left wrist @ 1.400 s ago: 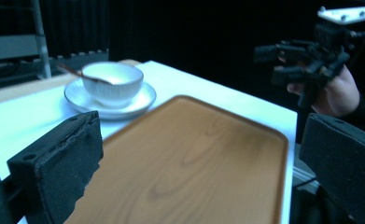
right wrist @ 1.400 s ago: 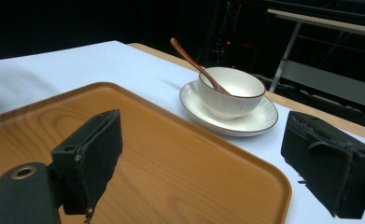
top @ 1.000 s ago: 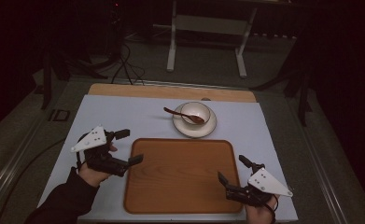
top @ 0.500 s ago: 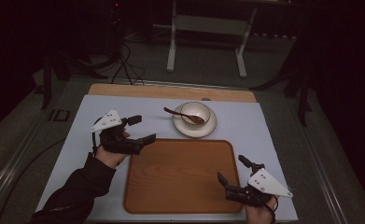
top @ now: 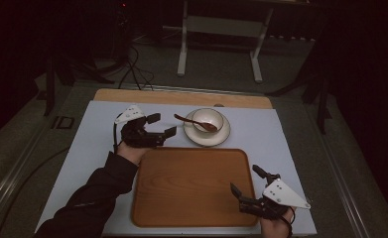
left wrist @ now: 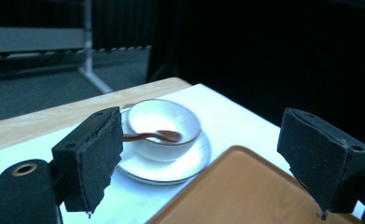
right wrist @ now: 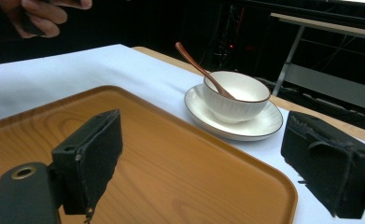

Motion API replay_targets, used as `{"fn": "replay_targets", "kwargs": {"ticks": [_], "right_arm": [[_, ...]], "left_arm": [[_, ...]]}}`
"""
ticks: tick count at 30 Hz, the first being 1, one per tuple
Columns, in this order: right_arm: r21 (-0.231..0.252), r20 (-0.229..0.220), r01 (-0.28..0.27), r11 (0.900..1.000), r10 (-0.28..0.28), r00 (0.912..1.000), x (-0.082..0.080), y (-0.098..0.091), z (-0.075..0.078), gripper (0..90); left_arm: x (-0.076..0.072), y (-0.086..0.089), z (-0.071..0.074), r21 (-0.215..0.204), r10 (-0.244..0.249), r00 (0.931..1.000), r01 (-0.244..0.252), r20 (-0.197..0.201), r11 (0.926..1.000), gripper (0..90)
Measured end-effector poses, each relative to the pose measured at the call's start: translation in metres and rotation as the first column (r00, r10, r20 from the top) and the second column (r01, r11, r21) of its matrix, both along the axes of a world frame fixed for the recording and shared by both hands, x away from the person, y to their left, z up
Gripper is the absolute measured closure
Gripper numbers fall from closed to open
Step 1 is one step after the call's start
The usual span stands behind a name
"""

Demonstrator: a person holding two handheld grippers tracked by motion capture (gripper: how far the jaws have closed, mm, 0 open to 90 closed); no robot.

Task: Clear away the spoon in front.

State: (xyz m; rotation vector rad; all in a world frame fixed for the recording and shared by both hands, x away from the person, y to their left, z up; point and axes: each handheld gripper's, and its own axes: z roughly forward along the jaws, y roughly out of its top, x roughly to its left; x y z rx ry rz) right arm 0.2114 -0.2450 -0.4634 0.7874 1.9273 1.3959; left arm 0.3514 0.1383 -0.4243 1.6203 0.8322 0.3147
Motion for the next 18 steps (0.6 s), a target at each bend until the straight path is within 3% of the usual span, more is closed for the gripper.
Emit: {"fn": "replay_targets", "kwargs": {"ticks": [7,8,13,16,18], "right_arm": [[-0.003,-0.002,-0.006,1.0,0.006,1.0,0.0,0.001,-0.001,12.5],[-0.003,-0.003,-0.007,1.0,0.007,1.0,0.0,0.001,-0.001,12.6],[-0.002,-0.007,-0.009,1.0,0.009,0.9999,0.001,0.001,-0.001,12.6],[0.0,-0.008,-0.01,0.9999,0.01,0.9999,0.001,0.001,-0.001,12.6],[0.0,-0.007,-0.011,0.9999,0.011,0.9999,0.0,0.001,-0.001,12.6]], "left_arm": [[0.019,-0.002,-0.011,-0.047,0.071,0.9947,-0.075,-0.074,0.9961,18.4],[0.025,-0.003,-0.015,-0.048,0.099,0.9913,-0.103,-0.087,0.9935,19.5],[0.037,-0.006,-0.026,-0.068,0.127,0.985,-0.135,-0.117,0.9885,23.3],[0.047,-0.01,-0.035,-0.09,0.163,0.9747,-0.178,-0.152,0.9798,23.8],[0.047,-0.01,-0.035,-0.09,0.163,0.9747,-0.178,-0.152,0.9798,24.8]]}}
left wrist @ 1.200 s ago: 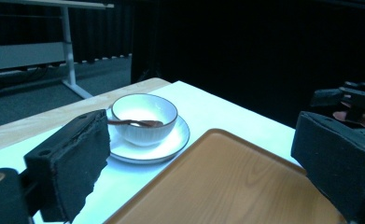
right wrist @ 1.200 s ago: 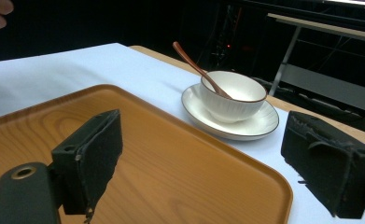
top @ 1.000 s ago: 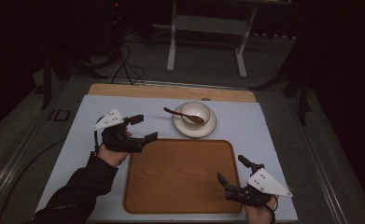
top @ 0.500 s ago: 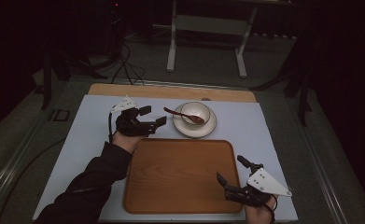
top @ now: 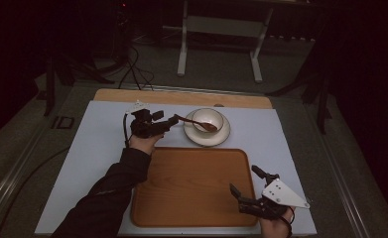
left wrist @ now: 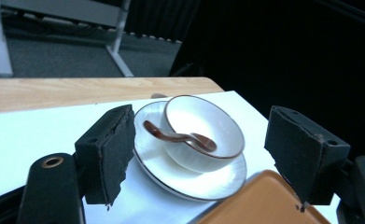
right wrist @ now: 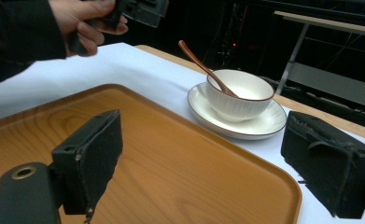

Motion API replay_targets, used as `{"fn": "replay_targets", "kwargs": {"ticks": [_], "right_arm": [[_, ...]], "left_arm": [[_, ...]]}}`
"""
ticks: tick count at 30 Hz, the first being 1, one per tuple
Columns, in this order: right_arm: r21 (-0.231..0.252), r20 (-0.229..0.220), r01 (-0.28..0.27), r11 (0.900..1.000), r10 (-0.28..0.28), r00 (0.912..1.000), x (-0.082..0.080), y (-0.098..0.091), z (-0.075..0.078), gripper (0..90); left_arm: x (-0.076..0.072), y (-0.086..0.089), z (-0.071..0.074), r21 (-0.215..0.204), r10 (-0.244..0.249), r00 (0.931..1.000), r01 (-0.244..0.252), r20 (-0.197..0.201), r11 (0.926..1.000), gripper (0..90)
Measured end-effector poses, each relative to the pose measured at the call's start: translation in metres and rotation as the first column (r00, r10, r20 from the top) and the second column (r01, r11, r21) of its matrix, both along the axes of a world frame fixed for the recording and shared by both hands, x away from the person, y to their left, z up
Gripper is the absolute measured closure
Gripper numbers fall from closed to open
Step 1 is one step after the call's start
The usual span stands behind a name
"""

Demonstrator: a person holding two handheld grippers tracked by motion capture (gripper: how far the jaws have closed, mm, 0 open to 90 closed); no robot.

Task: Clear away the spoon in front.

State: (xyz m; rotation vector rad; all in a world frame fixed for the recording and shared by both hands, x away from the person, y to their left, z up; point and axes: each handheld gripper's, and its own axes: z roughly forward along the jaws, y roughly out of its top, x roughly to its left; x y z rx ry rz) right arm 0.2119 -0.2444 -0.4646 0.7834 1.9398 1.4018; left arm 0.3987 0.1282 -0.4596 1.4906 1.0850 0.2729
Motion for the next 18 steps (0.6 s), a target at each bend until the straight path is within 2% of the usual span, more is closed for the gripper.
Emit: {"fn": "replay_targets", "kwargs": {"ticks": [1,4,6,10,12,16,17,18], "right_arm": [[0.0,-0.002,-0.001,1.0,0.001,1.0,0.0,0.0,0.0,12.6],[0.0,-0.004,-0.002,1.0,0.002,1.0,0.0,0.0,0.0,12.6],[0.001,-0.004,-0.003,1.0,0.003,1.0,0.0,0.0,0.0,12.6],[0.004,-0.001,-0.006,1.0,0.006,1.0,0.0,-0.001,0.0,12.6],[0.005,-0.009,-0.007,1.0,0.007,0.9999,0.0,0.0,-0.001,12.6],[0.007,-0.007,-0.008,0.9999,0.008,0.9999,0.0,0.0,0.0,12.6],[0.009,-0.008,-0.009,0.9999,0.009,0.9999,0.0,-0.001,0.0,12.6],[0.01,-0.008,-0.009,0.9999,0.009,0.9999,0.0,-0.001,0.0,12.7]], "left_arm": [[0.007,-0.003,-0.007,-0.031,0.028,0.9993,-0.029,-0.023,0.9991,24.8],[0.011,-0.004,-0.011,-0.056,0.043,0.9984,-0.045,-0.037,0.9974,24.8],[0.014,-0.008,-0.016,-0.052,0.064,0.9968,-0.066,-0.049,0.9965,24.8],[0.02,-0.012,-0.024,-0.113,0.087,0.9921,-0.097,-0.09,0.9889,24.8],[0.022,-0.014,-0.026,-0.13,0.097,0.9892,-0.111,-0.11,0.9853,24.8],[0.025,-0.021,-0.03,-0.123,0.134,0.9829,-0.15,-0.126,0.981,28.0],[0.027,-0.023,-0.033,-0.135,0.142,0.9792,-0.161,-0.145,0.9776,30.3],[0.027,-0.023,-0.033,-0.135,0.142,0.9792,-0.161,-0.145,0.9776,31.4]]}}
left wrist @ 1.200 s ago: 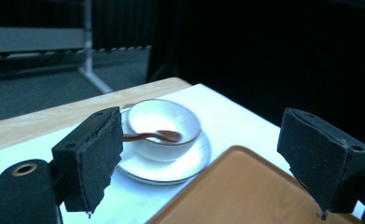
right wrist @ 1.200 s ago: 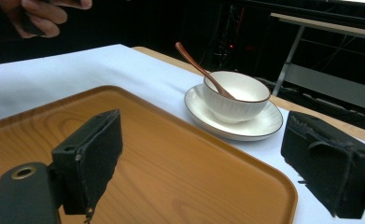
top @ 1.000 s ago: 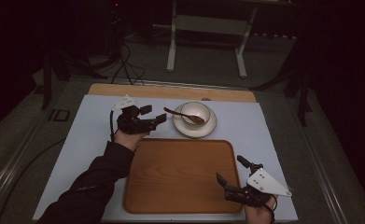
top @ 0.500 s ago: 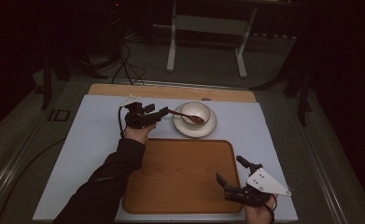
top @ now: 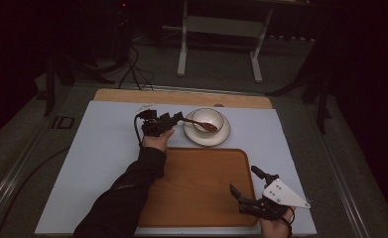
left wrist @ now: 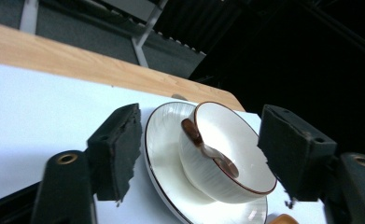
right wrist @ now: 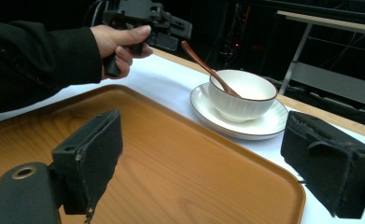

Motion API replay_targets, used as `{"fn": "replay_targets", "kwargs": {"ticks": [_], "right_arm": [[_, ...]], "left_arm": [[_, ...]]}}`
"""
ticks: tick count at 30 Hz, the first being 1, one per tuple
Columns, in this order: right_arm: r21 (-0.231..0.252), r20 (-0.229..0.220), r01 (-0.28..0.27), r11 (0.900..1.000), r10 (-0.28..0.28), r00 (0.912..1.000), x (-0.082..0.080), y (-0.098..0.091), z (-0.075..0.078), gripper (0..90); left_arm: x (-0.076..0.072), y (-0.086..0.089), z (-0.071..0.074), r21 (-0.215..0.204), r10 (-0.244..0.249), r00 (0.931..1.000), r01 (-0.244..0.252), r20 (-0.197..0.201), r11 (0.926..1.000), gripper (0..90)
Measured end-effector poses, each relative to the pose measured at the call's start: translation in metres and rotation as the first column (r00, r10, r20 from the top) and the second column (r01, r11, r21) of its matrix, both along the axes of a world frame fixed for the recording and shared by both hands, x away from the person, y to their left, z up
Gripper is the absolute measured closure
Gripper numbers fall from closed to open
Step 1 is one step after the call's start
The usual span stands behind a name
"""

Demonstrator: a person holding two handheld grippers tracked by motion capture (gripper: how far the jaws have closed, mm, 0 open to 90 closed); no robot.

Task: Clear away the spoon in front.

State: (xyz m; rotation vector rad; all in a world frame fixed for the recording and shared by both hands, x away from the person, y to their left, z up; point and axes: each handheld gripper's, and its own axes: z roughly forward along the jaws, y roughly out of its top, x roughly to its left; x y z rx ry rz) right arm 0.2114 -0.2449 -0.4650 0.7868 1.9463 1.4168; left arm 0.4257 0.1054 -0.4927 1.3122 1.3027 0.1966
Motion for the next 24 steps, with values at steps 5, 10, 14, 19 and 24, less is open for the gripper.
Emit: {"fn": "replay_targets", "kwargs": {"ticks": [5,10,14,19,24], "right_arm": [[0.005,-0.004,-0.002,1.0,0.002,1.0,0.0,0.0,0.0,12.6],[0.008,-0.001,-0.002,1.0,0.002,1.0,0.0,0.0,0.0,12.7],[0.013,-0.005,-0.004,0.9999,0.004,1.0,0.0,-0.002,0.0,12.7],[0.015,-0.007,-0.006,0.9999,0.006,1.0,0.0,-0.002,0.0,12.7],[0.019,-0.007,-0.008,0.9998,0.008,0.9999,0.0,-0.002,0.0,12.7]], "left_arm": [[0.004,-0.005,-0.005,-0.021,0.029,0.9995,-0.029,-0.011,0.9994,37.7],[0.007,-0.01,-0.01,-0.06,0.052,0.9983,-0.054,-0.028,0.9968,44.7],[0.011,-0.017,-0.015,-0.084,0.049,0.998,-0.052,-0.04,0.9951,49.1],[0.01,-0.023,-0.017,-0.1,0.089,0.995,-0.094,-0.045,0.9906,56.3],[0.009,-0.025,-0.017,-0.107,0.121,0.9911,-0.126,-0.055,0.9862,63.3]]}}
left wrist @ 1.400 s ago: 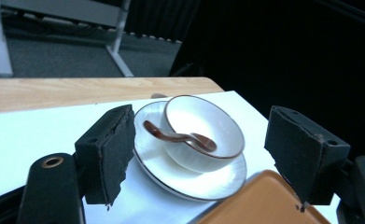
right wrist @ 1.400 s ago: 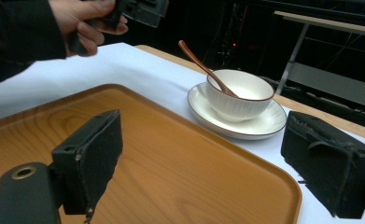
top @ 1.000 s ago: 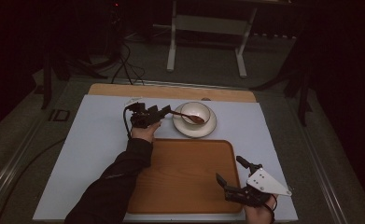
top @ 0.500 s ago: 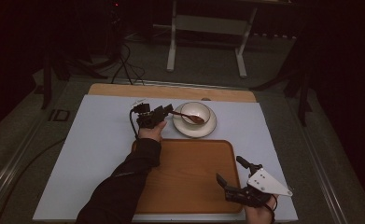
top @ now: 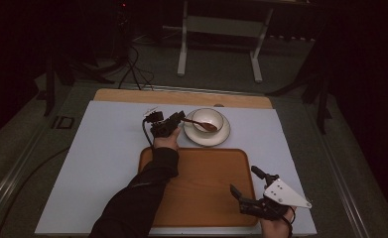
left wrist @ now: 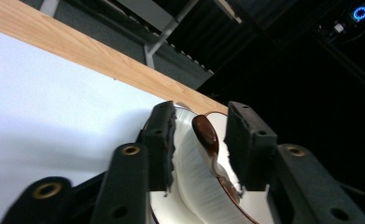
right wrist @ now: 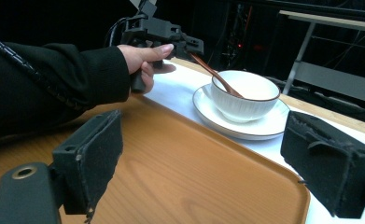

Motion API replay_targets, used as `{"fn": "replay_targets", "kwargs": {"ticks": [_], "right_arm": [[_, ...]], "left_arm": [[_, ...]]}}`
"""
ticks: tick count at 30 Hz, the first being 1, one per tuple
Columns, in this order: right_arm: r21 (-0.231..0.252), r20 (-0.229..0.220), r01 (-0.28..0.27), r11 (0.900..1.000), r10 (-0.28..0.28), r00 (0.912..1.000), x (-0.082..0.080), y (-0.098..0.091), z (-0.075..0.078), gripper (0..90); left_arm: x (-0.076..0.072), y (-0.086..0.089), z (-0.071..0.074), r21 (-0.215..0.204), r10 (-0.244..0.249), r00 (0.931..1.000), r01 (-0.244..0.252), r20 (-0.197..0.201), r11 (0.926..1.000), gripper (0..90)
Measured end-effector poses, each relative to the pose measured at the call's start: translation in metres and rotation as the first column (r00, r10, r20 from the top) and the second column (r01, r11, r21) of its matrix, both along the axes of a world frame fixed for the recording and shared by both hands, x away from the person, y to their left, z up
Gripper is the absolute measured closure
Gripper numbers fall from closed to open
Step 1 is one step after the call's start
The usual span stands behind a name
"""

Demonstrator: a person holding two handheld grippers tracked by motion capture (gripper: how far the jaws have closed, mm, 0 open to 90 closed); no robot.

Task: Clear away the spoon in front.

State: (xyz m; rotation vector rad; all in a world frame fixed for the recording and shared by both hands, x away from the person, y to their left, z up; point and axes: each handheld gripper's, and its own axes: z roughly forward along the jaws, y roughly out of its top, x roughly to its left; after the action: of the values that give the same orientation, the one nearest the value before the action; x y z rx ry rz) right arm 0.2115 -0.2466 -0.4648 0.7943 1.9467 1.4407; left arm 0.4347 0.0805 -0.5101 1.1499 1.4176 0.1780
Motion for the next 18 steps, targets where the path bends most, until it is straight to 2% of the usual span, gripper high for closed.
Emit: {"fn": "replay_targets", "kwargs": {"ticks": [1,2,6,9,10,14,18], "right_arm": [[0.0,0.0,0.0,1.0,0.0,1.0,0.0,0.0,0.0,12.7],[-0.001,-0.001,0.0,1.0,0.0,1.0,0.0001,0.0,-0.0001,12.8],[-0.001,-0.001,-0.001,1.0,0.001,1.0,-0.0003,0.0006,-0.0001,12.8],[-0.001,-0.001,-0.002,1.0,0.002,1.0,-0.0002,0.0005,-0.0002,12.8],[0.0,-0.001,-0.002,1.0,0.002,1.0,-0.0001,0.0004,-0.0002,12.8],[0.003,-0.004,-0.002,1.0,0.002,1.0,0.0003,0.0003,-0.0005,12.8],[0.0,-0.006,-0.004,1.0,0.004,1.0,0.0007,0.0008,-0.001,12.8]], "left_arm": [[-0.0002,-0.0008,0.0,0.005,0.004,1.0,-0.004,0.001,1.0,63.3],[-0.0002,-0.0016,-0.0006,-0.01,-0.002,1.0,0.002,-0.003,0.9999,65.1],[-0.0007,-0.0033,-0.0015,-0.021,-0.009,0.9999,0.009,-0.008,0.9997,70.4],[-0.0014,-0.0054,-0.0012,-0.018,-0.01,0.9999,0.01,-0.003,0.9998,80.0],[-0.0013,-0.0054,-0.0012,-0.025,-0.008,1.0,0.008,-0.003,0.9996,80.7],[-0.0023,-0.005,0.0024,-0.037,-0.017,0.9995,0.018,0.026,0.9992,82.5],[-0.0034,-0.0065,0.0077,-0.028,-0.031,0.9982,0.032,0.051,0.9991,82.8]]}}
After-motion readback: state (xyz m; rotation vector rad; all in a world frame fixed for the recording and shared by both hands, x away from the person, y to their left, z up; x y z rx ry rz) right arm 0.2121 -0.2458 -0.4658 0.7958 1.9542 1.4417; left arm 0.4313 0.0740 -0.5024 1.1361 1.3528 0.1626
